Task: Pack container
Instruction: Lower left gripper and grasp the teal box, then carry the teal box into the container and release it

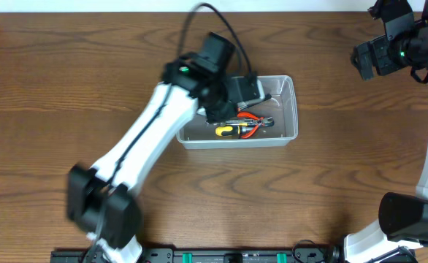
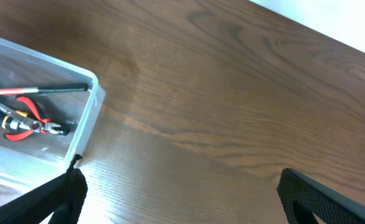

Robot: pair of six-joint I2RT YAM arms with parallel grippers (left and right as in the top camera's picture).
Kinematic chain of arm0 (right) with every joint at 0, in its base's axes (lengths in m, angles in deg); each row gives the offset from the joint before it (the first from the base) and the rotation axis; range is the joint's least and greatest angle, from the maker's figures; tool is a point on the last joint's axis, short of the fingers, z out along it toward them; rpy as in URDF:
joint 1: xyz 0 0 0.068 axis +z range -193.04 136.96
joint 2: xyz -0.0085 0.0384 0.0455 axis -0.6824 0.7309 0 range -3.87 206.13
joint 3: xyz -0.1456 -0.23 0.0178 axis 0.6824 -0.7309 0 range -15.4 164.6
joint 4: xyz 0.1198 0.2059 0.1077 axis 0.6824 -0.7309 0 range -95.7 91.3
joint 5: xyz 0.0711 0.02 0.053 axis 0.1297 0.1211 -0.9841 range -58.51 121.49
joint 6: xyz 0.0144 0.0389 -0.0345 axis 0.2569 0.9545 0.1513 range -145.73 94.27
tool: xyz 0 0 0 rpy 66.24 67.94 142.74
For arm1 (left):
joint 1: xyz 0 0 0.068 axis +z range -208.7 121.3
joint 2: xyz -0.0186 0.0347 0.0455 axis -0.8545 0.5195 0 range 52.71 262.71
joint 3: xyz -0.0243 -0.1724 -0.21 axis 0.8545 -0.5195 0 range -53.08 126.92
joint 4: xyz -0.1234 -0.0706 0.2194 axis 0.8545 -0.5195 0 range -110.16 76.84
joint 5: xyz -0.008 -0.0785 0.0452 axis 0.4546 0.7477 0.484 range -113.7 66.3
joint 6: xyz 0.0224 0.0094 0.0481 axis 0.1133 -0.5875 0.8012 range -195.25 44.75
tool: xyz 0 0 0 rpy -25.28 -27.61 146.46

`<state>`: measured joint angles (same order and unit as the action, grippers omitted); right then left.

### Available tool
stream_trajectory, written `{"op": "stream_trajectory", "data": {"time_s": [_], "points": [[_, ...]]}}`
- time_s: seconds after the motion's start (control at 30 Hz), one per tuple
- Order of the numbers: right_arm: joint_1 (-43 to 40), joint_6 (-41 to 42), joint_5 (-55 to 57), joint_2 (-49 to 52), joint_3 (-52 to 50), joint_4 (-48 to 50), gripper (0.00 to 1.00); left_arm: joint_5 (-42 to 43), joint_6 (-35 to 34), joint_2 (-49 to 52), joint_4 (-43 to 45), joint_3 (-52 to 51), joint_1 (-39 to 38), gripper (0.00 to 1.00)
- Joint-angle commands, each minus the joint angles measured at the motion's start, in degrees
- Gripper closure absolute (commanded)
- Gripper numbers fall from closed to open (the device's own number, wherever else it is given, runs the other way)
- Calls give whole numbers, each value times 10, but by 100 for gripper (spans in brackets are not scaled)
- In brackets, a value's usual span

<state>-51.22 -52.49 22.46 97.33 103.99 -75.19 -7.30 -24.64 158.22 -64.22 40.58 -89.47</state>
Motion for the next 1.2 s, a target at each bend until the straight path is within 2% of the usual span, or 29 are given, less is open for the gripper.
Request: {"op": "stream_trajectory", "data": {"time_s": [0.0,0.23,0.4,0.53,0.6,1.0,1.17], "points": [[-4,10,-5,2,-4,-1,1,12,12,52,4,0,-5,94],[-4,10,-4,2,-4,-3,1,12,-3,89,3,0,-6,94],[-4,7,-4,2,-4,-2,1,12,-3,89,3,0,-6,84],[-4,3,-4,2,-4,-2,1,11,-3,89,3,0,-6,83],[-4,3,-4,2,-4,-2,1,11,-3,89,2,0,-6,78],[-4,3,-4,2,-4,-3,1,9,-3,89,2,0,-6,77],[-4,3,-4,2,-4,-3,1,-48,-3,89,4,0,-6,77]]}}
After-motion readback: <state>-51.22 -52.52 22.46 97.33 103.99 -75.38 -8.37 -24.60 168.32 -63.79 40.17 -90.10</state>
